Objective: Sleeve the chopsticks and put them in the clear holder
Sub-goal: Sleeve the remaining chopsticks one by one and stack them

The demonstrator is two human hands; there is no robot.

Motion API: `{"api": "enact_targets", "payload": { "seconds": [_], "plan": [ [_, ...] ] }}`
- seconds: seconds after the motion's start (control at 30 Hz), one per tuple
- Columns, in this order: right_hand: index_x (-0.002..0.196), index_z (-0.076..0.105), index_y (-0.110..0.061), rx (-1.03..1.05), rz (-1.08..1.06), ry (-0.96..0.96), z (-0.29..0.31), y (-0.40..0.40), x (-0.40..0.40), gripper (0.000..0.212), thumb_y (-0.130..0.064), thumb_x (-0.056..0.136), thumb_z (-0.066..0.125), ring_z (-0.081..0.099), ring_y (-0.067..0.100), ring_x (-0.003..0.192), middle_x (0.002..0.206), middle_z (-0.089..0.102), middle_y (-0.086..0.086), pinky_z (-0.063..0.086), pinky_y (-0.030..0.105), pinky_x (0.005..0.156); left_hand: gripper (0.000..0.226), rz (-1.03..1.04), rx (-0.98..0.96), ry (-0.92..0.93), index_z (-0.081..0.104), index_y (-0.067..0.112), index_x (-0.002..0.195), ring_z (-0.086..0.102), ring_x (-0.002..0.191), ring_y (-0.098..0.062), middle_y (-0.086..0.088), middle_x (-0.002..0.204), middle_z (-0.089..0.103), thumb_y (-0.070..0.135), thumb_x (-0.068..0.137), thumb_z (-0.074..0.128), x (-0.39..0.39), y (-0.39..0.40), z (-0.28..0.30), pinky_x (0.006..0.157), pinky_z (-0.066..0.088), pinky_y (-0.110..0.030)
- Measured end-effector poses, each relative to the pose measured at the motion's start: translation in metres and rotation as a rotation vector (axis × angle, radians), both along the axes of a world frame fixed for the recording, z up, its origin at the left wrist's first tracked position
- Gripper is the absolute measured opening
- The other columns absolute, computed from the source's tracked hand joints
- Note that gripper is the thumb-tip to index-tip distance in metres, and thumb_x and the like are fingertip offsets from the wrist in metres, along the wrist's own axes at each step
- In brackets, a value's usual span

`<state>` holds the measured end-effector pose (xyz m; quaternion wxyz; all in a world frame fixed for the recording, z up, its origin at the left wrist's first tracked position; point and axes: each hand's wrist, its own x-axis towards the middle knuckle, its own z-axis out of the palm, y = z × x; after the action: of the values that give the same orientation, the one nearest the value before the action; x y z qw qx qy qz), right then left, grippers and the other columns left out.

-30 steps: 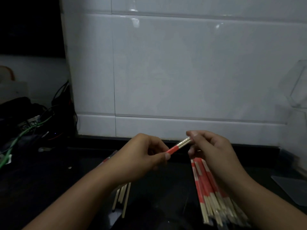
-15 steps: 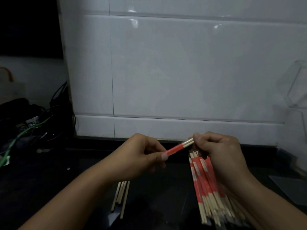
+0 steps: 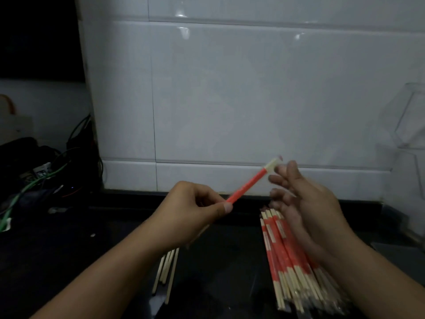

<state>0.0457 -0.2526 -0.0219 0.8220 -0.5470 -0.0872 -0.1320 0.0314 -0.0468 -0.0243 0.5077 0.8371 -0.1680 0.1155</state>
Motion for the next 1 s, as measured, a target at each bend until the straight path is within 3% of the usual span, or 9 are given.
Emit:
{"api": "enact_targets", "payload": {
  "seconds": [0.13, 0.3, 0.37, 0.47, 0.6, 0.67, 0.8, 0.9, 1.0],
  "plan": [
    [0.093, 0.073, -0.003, -0.250, 0.142, 0.023, -0.013, 0.016, -0.007, 0.030, -0.029, 0.083, 0.063, 0.057, 0.015, 0.062, 0.075, 0.069, 0.011, 0.044, 0.026, 0.056, 0.012, -0.036, -0.189, 0.033, 0.077, 0.014, 0.079, 0.063, 0.061, 0.002, 0.006, 0.064, 0.071, 0.023, 0.086, 0.074, -0.005, -0.022, -0.009, 0.058, 0.048, -0.013],
    [0.078, 0.073, 0.000, -0.429, 0.051, 0.089, -0.010, -0.006, 0.010, 0.022, -0.014, 0.091, 0.063, 0.046, 0.012, 0.044, 0.055, 0.055, 0.011, 0.037, 0.023, 0.047, 0.035, -0.129, -0.001, 0.095, 0.072, 0.022, 0.073, 0.062, 0.059, -0.003, 0.004, 0.067, 0.071, 0.053, 0.085, 0.064, -0.006, -0.026, -0.015, 0.060, 0.048, -0.021],
    [0.074, 0.071, 0.001, -0.598, 0.008, 0.121, -0.003, -0.030, 0.021, 0.019, -0.008, 0.090, 0.065, 0.043, 0.012, 0.039, 0.051, 0.052, 0.012, 0.034, 0.022, 0.042, 0.039, -0.021, 0.114, 0.023, 0.070, 0.025, 0.072, 0.059, 0.055, 0.001, 0.006, 0.068, 0.071, 0.060, 0.085, 0.059, -0.001, -0.016, -0.013, 0.060, 0.046, -0.024],
    [0.083, 0.073, 0.002, -0.959, -0.061, 0.214, -0.008, -0.060, 0.038, 0.010, -0.007, 0.087, 0.071, 0.049, 0.017, 0.041, 0.053, 0.059, 0.014, 0.037, 0.021, 0.043, 0.029, 0.214, 0.271, -0.070, 0.069, 0.025, 0.076, 0.060, 0.057, 0.001, 0.006, 0.067, 0.070, 0.042, 0.096, 0.057, 0.013, 0.012, -0.009, 0.061, 0.045, -0.024],
    [0.083, 0.071, -0.017, -1.337, -0.196, 0.309, -0.025, -0.068, 0.053, 0.021, -0.027, 0.073, 0.086, 0.067, 0.013, 0.070, 0.081, 0.071, 0.004, 0.052, 0.026, 0.070, 0.020, 0.481, 0.564, -0.018, 0.071, 0.026, 0.086, 0.065, 0.073, -0.011, 0.006, 0.076, 0.070, 0.038, 0.095, 0.058, 0.031, 0.044, -0.014, 0.072, 0.055, -0.033],
    [0.083, 0.069, -0.022, -1.384, -0.251, 0.290, -0.026, -0.066, 0.054, 0.026, -0.033, 0.069, 0.088, 0.065, 0.012, 0.077, 0.088, 0.070, 0.001, 0.050, 0.027, 0.072, 0.015, 0.568, 0.695, 0.042, 0.070, 0.028, 0.092, 0.065, 0.083, -0.013, 0.007, 0.087, 0.070, 0.041, 0.092, 0.062, 0.034, 0.052, -0.017, 0.078, 0.055, -0.032],
    [0.096, 0.072, -0.020, -1.424, -0.370, 0.165, -0.017, -0.058, 0.044, 0.027, -0.036, 0.076, 0.082, 0.064, 0.009, 0.075, 0.084, 0.068, -0.004, 0.044, 0.025, 0.065, 0.026, 0.641, 0.879, 0.164, 0.068, 0.027, 0.100, 0.064, 0.090, -0.017, 0.005, 0.090, 0.065, 0.050, 0.089, 0.062, 0.031, 0.062, -0.020, 0.080, 0.053, -0.031],
    [0.101, 0.073, -0.023, -1.376, -0.430, -0.120, -0.013, -0.035, 0.024, 0.016, -0.031, 0.087, 0.072, 0.055, -0.002, 0.076, 0.083, 0.061, -0.015, 0.042, 0.022, 0.070, 0.033, 0.633, 0.999, 0.296, 0.060, 0.023, 0.111, 0.062, 0.099, -0.019, -0.001, 0.104, 0.063, 0.044, 0.087, 0.068, 0.031, 0.062, -0.021, 0.082, 0.051, -0.031],
    [0.113, 0.070, -0.030, -1.417, -0.139, -0.434, -0.025, 0.003, -0.006, 0.021, -0.026, 0.093, 0.062, 0.053, -0.005, 0.089, 0.100, 0.055, -0.018, 0.044, 0.020, 0.088, 0.028, 0.625, 0.969, 0.287, 0.060, 0.020, 0.108, 0.059, 0.090, -0.020, -0.004, 0.106, 0.065, 0.042, 0.090, 0.065, 0.035, 0.062, -0.024, 0.080, 0.050, -0.031]
  ]
}}
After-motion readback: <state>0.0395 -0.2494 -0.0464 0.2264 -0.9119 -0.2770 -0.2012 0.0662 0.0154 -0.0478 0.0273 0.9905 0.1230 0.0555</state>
